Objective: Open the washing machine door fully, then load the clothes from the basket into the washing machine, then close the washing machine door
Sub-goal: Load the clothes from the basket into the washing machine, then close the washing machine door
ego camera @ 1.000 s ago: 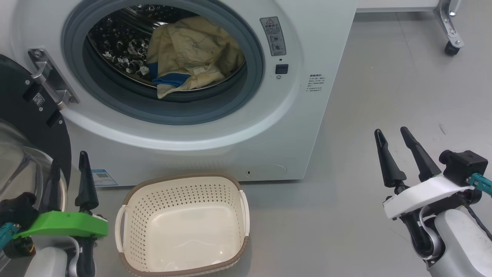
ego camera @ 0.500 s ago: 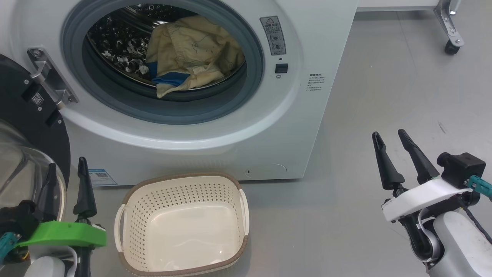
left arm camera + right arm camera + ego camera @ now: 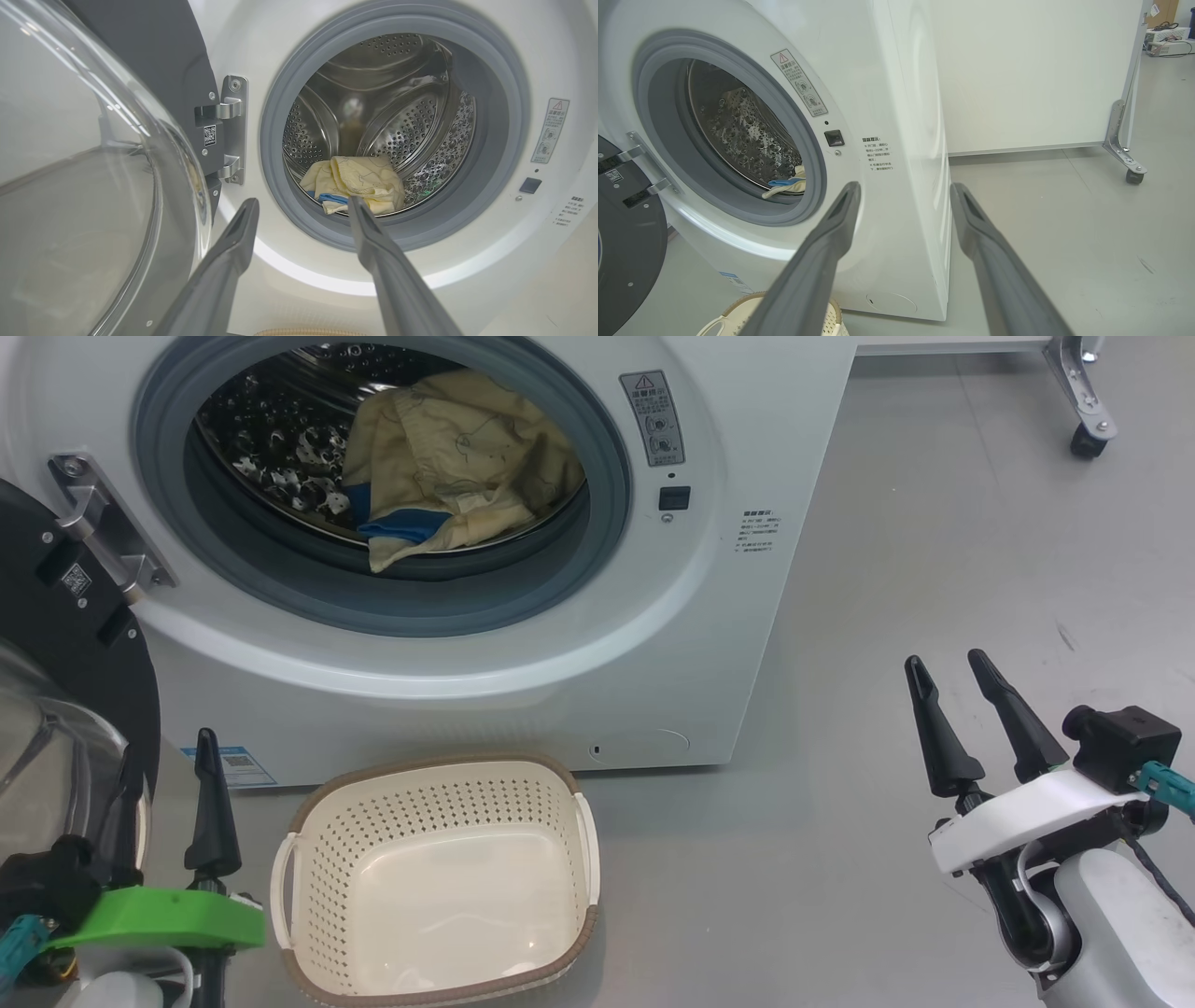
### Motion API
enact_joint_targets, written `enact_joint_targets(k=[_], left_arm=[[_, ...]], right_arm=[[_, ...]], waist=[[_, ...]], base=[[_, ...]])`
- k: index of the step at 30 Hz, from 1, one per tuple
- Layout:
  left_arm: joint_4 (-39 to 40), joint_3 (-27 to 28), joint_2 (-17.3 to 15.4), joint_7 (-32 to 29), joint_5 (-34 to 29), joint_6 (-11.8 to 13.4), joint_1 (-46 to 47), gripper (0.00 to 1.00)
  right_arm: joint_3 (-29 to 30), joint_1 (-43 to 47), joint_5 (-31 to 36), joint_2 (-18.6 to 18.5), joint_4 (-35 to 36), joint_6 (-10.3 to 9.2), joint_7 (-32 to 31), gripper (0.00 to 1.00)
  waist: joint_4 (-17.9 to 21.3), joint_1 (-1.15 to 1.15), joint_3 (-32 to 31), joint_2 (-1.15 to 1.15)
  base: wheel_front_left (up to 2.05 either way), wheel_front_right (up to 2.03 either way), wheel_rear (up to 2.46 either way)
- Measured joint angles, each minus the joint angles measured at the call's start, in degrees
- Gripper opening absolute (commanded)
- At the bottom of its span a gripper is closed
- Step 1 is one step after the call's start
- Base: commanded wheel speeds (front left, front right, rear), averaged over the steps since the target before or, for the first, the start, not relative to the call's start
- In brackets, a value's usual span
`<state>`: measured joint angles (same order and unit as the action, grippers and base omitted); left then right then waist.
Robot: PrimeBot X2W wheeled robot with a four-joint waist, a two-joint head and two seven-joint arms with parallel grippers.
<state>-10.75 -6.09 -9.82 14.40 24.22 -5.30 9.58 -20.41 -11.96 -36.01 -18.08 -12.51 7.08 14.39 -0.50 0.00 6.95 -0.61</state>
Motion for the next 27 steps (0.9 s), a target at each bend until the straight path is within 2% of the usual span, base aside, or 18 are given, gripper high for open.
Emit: enact_joint_targets(k=[27], left_arm=[[2.0, 0.7, 0.7, 0.0, 0.0, 0.0, -0.8, 1.0]], right_arm=[[0.0, 0.0, 0.0, 0.0, 0.0, 0.0, 0.0, 1.0]], waist=[[0.4, 0.0, 0.3, 0.0]], base=[[-0.06, 0.06, 0.0]])
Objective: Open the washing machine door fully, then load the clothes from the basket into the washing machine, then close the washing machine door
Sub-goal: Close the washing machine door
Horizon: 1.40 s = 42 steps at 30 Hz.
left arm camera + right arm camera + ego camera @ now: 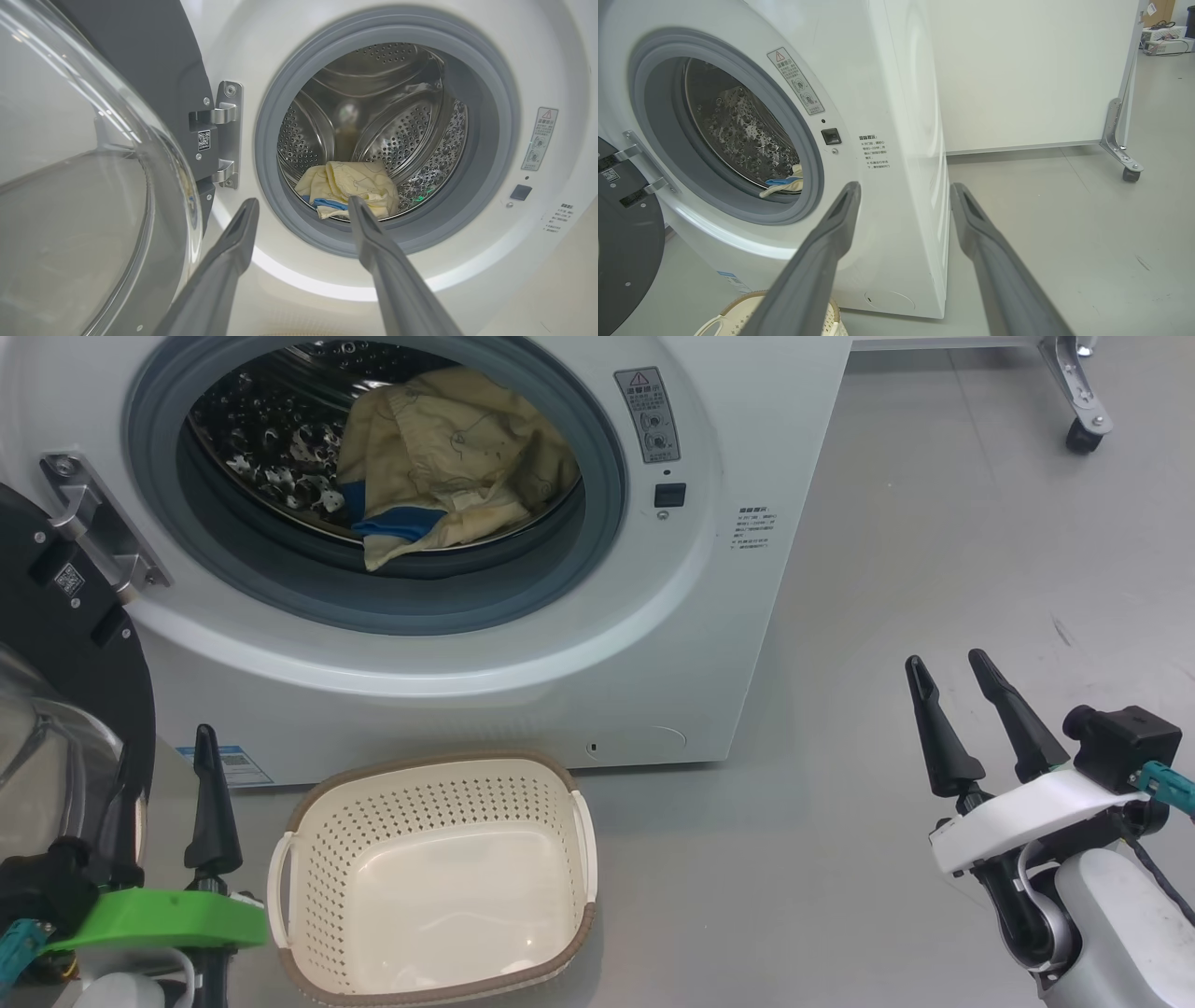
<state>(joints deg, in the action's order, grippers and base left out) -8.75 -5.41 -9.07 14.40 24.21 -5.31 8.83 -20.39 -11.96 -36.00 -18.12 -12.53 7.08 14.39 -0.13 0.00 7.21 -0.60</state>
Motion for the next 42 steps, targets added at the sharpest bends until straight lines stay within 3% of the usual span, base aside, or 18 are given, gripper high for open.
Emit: enact_joint_targets(k=[24, 42], left_arm=[[0.9, 0.0, 0.2, 0.0, -1.1, -0.1, -1.5, 1.0], [0.9, 0.0, 0.2, 0.0, -1.1, -0.1, -2.0, 1.0]], right_arm=[[-0.4, 0.0, 0.0, -0.3, -0.2, 0.0, 0.0, 1.0], [-0.2, 0.0, 0.0, -0.3, -0.2, 0.0, 0.0, 1.0]], waist=[[-0.1, 0.0, -0.7, 0.0], [0.0, 0.0, -0.6, 0.0]], base=[[-0.67, 0.67, 0.0], [-0.14, 0.14, 0.0]])
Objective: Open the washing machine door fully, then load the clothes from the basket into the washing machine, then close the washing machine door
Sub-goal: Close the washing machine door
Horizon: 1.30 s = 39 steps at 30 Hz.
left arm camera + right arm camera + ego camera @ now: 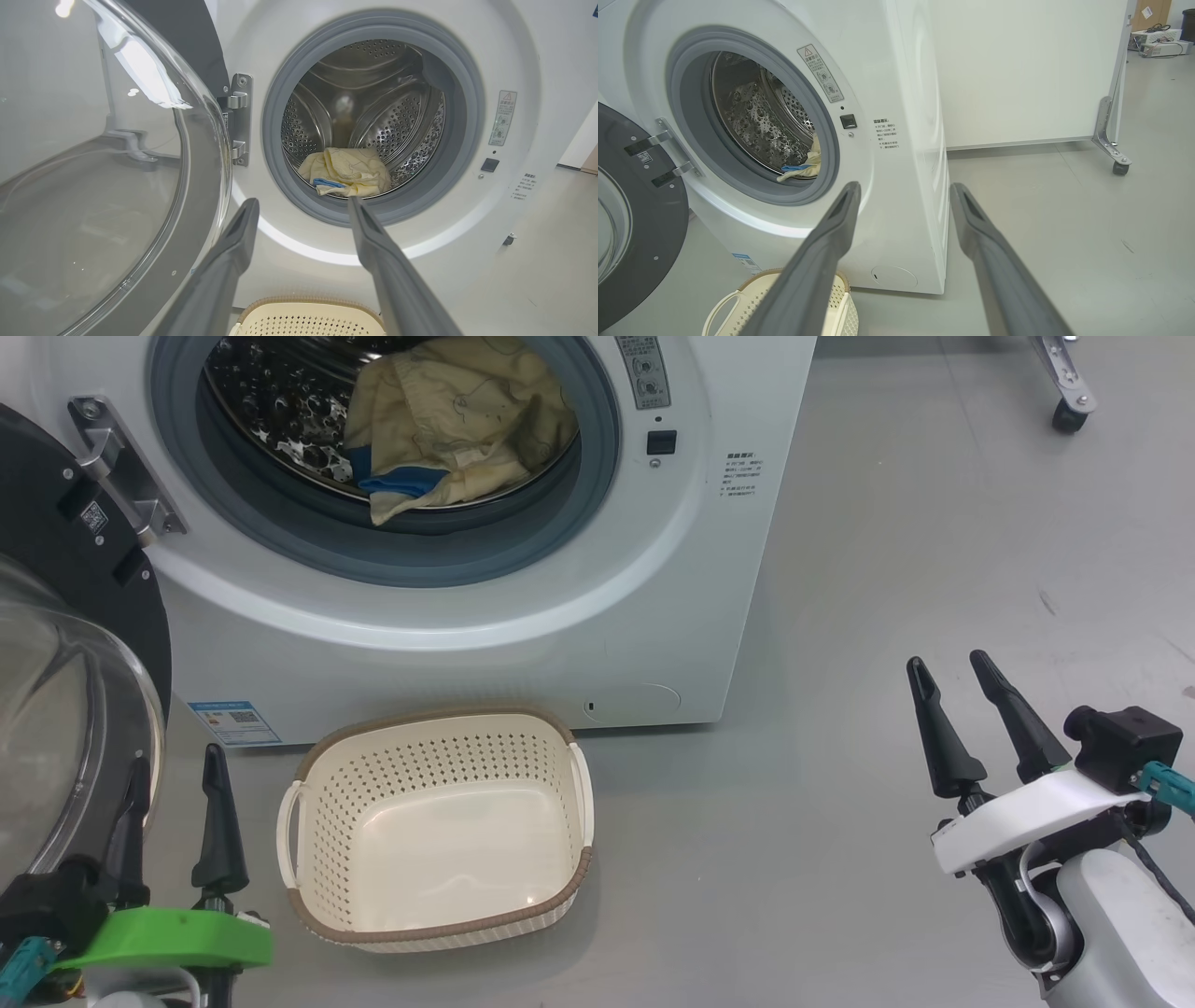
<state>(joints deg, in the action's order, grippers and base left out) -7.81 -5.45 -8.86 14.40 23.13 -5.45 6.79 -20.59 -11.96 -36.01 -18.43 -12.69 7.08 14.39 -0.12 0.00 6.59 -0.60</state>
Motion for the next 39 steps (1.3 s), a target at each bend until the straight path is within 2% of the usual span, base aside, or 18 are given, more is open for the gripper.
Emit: enact_joint_targets(k=[8, 18, 39], left_arm=[[0.1, -0.1, 0.0, 0.0, -0.2, 0.0, 0.0, 1.0], [-0.1, -0.7, 0.8, 0.0, -0.6, -0.5, 0.0, 1.0], [-0.4, -1.2, 1.4, 0.0, -1.0, -0.5, 0.0, 1.0]], right_arm=[[0.6, 0.0, 0.0, 0.0, 0.0, 0.0, 0.0, 1.0], [1.7, 0.1, 0.0, -0.2, 0.1, 0.0, 0.0, 1.0], [0.9, 1.2, 0.0, -0.3, 0.5, 0.0, 0.0, 1.0]], waist=[[-0.4, 0.0, 0.0, 0.0], [-2.8, 0.0, -0.8, 0.0], [-12.9, 0.0, -1.8, 0.0]], base=[[0.0, 0.0, 0.0], [0.0, 0.0, 0.0], [0.0, 0.0, 0.0]])
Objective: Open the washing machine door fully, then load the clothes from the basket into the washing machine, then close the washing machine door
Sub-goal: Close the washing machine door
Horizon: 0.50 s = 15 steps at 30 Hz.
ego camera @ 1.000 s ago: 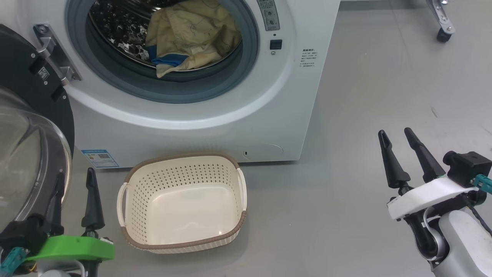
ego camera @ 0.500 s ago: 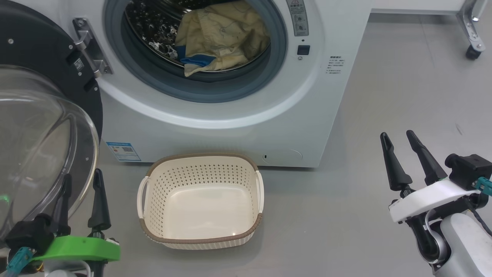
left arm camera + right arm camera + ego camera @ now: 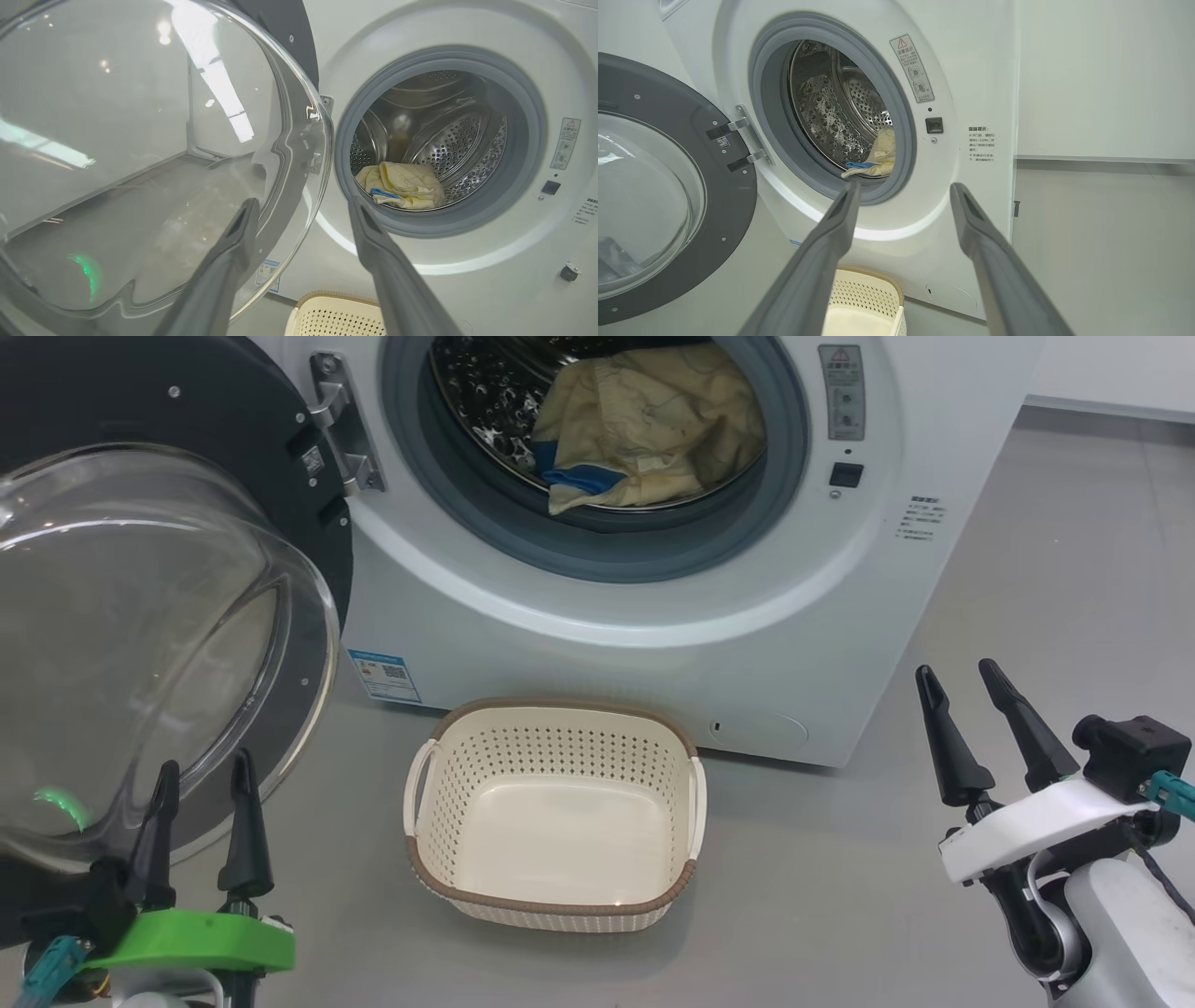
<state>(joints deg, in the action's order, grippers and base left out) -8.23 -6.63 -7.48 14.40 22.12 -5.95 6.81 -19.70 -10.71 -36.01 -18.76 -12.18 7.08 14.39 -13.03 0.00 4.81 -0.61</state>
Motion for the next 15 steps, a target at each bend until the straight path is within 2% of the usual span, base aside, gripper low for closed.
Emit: enact_joint_targets(k=[15], left_arm=[[-0.8, 2.1, 0.3, 0.0, -0.5, 0.7, 0.0, 1.0]], right_arm=[[-0.9, 0.0, -0.3, -0.1, 0.0, 0.0, 0.0, 1.0]], waist=[[-6.9, 0.0, -0.7, 0.0]], base=[[0.0, 0.0, 0.0]])
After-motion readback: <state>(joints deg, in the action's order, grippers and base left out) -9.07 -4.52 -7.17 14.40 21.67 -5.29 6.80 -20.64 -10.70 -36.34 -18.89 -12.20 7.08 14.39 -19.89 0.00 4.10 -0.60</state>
